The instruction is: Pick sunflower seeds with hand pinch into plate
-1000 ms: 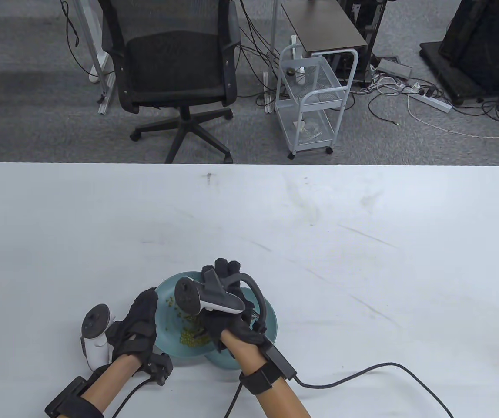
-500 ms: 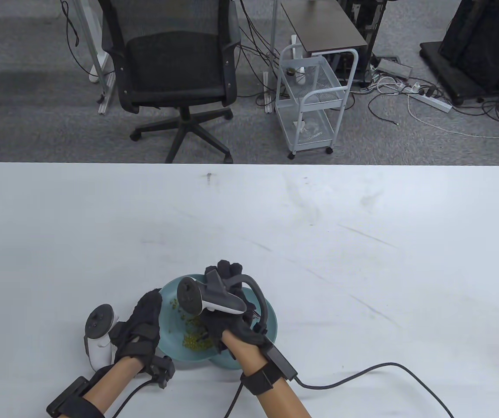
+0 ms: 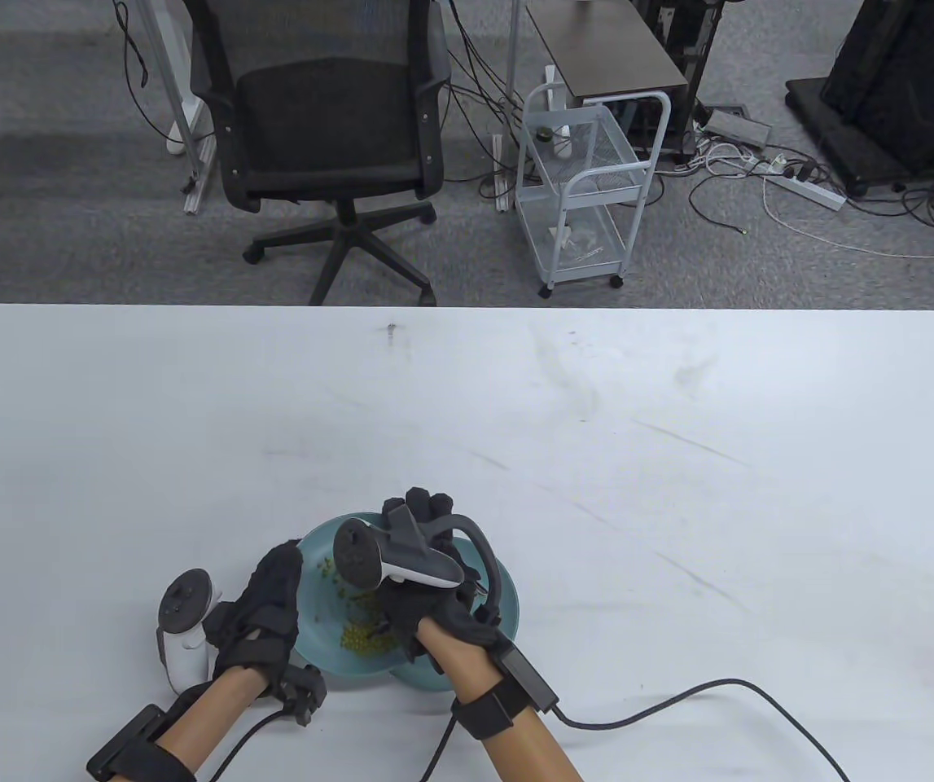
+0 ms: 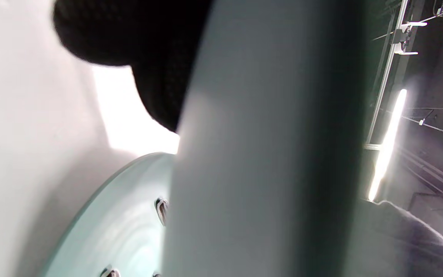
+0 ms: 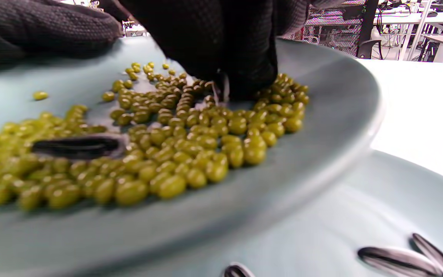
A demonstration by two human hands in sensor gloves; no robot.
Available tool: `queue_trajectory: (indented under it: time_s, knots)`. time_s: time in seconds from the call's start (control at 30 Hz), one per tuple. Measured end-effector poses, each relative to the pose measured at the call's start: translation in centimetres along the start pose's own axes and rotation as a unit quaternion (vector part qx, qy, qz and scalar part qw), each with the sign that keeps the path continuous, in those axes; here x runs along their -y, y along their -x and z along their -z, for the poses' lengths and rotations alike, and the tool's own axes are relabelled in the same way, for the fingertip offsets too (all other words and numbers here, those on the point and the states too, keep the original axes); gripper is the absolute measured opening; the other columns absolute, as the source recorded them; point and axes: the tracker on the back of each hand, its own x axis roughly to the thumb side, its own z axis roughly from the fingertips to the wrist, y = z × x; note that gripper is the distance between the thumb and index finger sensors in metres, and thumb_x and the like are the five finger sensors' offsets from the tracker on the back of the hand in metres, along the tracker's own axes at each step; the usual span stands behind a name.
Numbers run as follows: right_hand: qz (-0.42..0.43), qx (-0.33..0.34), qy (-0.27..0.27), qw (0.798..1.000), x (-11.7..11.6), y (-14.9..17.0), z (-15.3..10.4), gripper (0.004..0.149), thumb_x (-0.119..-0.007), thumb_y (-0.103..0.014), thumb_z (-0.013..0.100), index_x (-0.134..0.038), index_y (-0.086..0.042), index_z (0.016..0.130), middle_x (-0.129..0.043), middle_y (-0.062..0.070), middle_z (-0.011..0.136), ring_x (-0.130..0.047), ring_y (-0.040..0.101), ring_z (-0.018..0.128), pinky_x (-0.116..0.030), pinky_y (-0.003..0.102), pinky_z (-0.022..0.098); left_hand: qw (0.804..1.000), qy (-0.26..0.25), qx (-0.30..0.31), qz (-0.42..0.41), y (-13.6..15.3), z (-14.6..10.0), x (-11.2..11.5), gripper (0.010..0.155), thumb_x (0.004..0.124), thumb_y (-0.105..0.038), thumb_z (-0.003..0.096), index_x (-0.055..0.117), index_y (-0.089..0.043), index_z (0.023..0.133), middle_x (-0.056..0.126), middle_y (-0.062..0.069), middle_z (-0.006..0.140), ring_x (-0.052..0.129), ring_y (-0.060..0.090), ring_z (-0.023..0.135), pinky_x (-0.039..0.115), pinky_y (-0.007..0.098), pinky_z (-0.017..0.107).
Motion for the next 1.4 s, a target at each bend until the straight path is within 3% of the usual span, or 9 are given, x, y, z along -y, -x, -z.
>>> queue_trajectory:
  time_s: [0.4, 0.7, 0.87, 1.07, 1.4]
  knots:
    - [0.054, 0.001, 0.044, 0.998, 2.1, 1.2, -1.4, 0.034, -0.087, -0.018, 0.055, -0.09, 0.01, 0.075, -0.047, 0.035, 0.111, -0.035, 0.066, 0.1, -0.029, 0.079, 0.066, 1.0, -0.006, -0.007, -0.009, -0.1, 0.1, -0.5, 0.049, 0.053, -0.05, 0.0632, 0.049, -0.022, 0.103, 0.087, 0.009, 0.078, 0.101, 0.022, 0.04, 0.084, 0.035, 0.031]
    - [0.099, -0.029, 0.102, 0.989, 5.1, 4.0, -5.0, 0.034, -0.087, -0.018, 0.055, -0.09, 0.01, 0.075, -0.046, 0.035, 0.111, -0.033, 0.067, 0.1, -0.028, 0.079, 0.066, 0.999, -0.027, -0.007, -0.02, -0.4, 0.3, -1.8, 0.049, 0.052, -0.051, 0.0635, 0.048, -0.023, 0.104, 0.086, 0.008, 0.079, 0.102, 0.02, 0.04, 0.085, 0.034, 0.032]
    - [0.106, -0.071, 0.073, 0.989, 1.9, 6.5, -5.9, 0.034, -0.086, -0.019, 0.055, -0.09, 0.009, 0.076, -0.046, 0.035, 0.111, -0.033, 0.067, 0.099, -0.029, 0.079, 0.066, 0.999, -0.033, -0.007, -0.027, -0.6, 0.3, -2.0, 0.049, 0.052, -0.051, 0.0636, 0.048, -0.024, 0.104, 0.086, 0.007, 0.079, 0.101, 0.02, 0.041, 0.085, 0.034, 0.033]
    - [0.146, -0.082, 0.051, 0.985, -2.4, 7.4, -4.6, 0.034, -0.087, -0.018, 0.055, -0.09, 0.01, 0.075, -0.047, 0.036, 0.11, -0.035, 0.068, 0.098, -0.03, 0.079, 0.065, 0.999, -0.034, -0.007, -0.03, -0.6, 0.3, -2.0, 0.049, 0.052, -0.051, 0.0636, 0.048, -0.023, 0.104, 0.086, 0.008, 0.079, 0.101, 0.02, 0.041, 0.085, 0.034, 0.032]
    - [0.158, -0.073, 0.051, 0.983, -2.8, 7.2, -4.6, 0.037, -0.086, -0.022, 0.055, -0.09, 0.009, 0.075, -0.048, 0.036, 0.109, -0.036, 0.068, 0.098, -0.031, 0.079, 0.065, 0.999, -0.032, -0.008, -0.029, -0.6, 0.3, -1.9, 0.049, 0.052, -0.051, 0.0635, 0.048, -0.023, 0.103, 0.086, 0.008, 0.079, 0.101, 0.02, 0.04, 0.085, 0.034, 0.032]
